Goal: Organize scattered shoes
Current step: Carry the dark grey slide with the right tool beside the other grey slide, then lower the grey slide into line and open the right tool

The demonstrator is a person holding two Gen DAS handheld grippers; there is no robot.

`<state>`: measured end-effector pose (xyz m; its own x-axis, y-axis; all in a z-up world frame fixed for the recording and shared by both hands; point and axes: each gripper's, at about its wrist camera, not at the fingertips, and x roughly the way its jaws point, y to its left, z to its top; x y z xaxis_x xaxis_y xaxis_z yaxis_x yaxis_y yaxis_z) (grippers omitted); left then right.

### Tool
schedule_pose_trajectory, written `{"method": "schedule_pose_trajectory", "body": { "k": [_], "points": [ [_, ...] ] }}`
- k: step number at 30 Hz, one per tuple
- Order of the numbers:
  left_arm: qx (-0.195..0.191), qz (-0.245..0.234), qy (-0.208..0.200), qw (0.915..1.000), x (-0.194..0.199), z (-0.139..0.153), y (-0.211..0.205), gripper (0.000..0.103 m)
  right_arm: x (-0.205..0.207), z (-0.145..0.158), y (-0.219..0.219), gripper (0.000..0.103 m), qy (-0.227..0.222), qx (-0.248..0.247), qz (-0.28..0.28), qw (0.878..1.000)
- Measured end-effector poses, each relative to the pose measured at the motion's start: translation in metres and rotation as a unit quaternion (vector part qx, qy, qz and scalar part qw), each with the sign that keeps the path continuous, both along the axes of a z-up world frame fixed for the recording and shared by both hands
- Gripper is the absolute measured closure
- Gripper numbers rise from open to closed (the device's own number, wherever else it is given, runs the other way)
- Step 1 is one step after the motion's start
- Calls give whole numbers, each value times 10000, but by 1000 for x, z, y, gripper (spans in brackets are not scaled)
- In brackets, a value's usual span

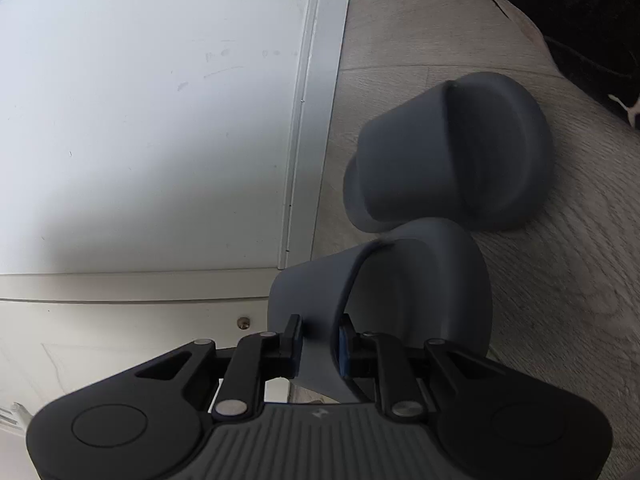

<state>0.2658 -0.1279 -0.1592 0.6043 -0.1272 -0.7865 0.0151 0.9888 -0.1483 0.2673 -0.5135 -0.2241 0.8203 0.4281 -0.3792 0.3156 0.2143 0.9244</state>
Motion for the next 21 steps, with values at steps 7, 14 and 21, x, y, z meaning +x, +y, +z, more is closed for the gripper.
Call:
{"method": "schedule_pose_trajectory", "body": {
  "k": [7,14,21],
  "points": [
    [-46,10,41,10000,-2,-3,7,20,-6,-9,-17,83,242,-349,-793,9959],
    [-158,22,146,9998,-2,-9,12,20,8,-33,12,76,817,-324,52,9961],
    [-178,55,147,9997,-1,-9,13,20,41,-33,57,75,1133,-728,1284,9825]
  ]
}}
